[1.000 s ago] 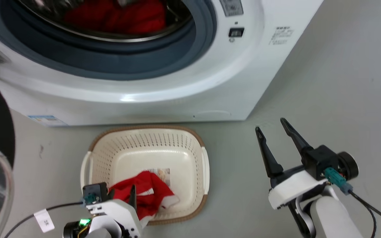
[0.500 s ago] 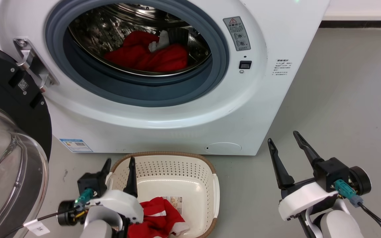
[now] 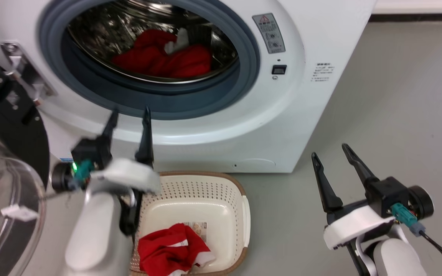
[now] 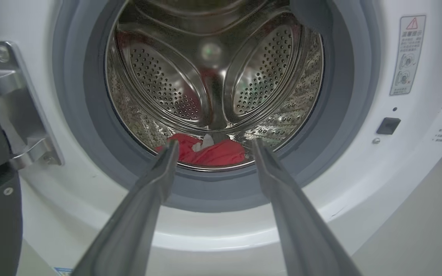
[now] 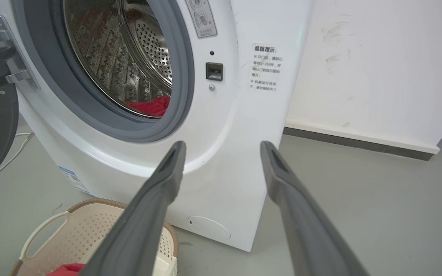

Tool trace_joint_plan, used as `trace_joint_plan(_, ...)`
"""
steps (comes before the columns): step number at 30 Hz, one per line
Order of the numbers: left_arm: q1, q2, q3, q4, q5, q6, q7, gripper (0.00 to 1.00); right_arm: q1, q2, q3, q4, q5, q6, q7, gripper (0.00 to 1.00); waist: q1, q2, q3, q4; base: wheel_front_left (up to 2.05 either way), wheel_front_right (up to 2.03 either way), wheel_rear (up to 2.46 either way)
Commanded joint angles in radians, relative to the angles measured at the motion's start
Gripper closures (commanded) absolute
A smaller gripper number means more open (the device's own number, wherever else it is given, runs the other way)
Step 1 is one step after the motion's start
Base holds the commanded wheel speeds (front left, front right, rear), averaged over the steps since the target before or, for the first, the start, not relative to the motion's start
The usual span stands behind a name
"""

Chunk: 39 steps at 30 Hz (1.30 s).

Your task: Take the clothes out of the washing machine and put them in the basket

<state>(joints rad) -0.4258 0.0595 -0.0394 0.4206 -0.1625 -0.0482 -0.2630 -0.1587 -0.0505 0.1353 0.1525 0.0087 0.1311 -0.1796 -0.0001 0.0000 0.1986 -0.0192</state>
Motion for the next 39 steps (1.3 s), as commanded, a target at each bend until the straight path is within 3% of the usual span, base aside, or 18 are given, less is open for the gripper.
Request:
trace_joint_plan(1, -0.046, 0.014, 0.007, 0.018, 0.002, -0.007, -0.002, 0.0, -0.017, 0.001, 0.005, -0.008, -0.002, -0.001, -0.001, 0.0, 0.0001, 0.0, 0.029, -0.023, 0.0, 0.0, 0.0)
trace_joint_plan(19, -0.565, 0.16, 0.009, 0.448, 0.018, -0.05, 0.027, 0.0, -0.11, 0.001, 0.068, 0.015, 0.057, -0.001, -0.053, 0.0, 0.0001, 0.0, 0.268, -0.19, 0.0, 0.0, 0.0)
trace_joint_plan(28, -0.797, 0.236, -0.044, 0.61, 0.043, -0.071, 0.134, 0.0, -0.147, 0.001, 0.124, 0.023, 0.092, -0.001, -0.074, 0.0, 0.0001, 0.0, 0.369, -0.232, 0.0, 0.0, 0.0)
trace_joint_plan(39, -0.994, 0.324, -0.109, 0.772, 0.035, -0.082, 0.364, 0.0, -0.135, 0.001, 0.213, 0.045, 0.14, -0.001, -0.085, 0.0, 0.0001, 0.0, 0.441, -0.322, 0.0, 0.0, 0.0)
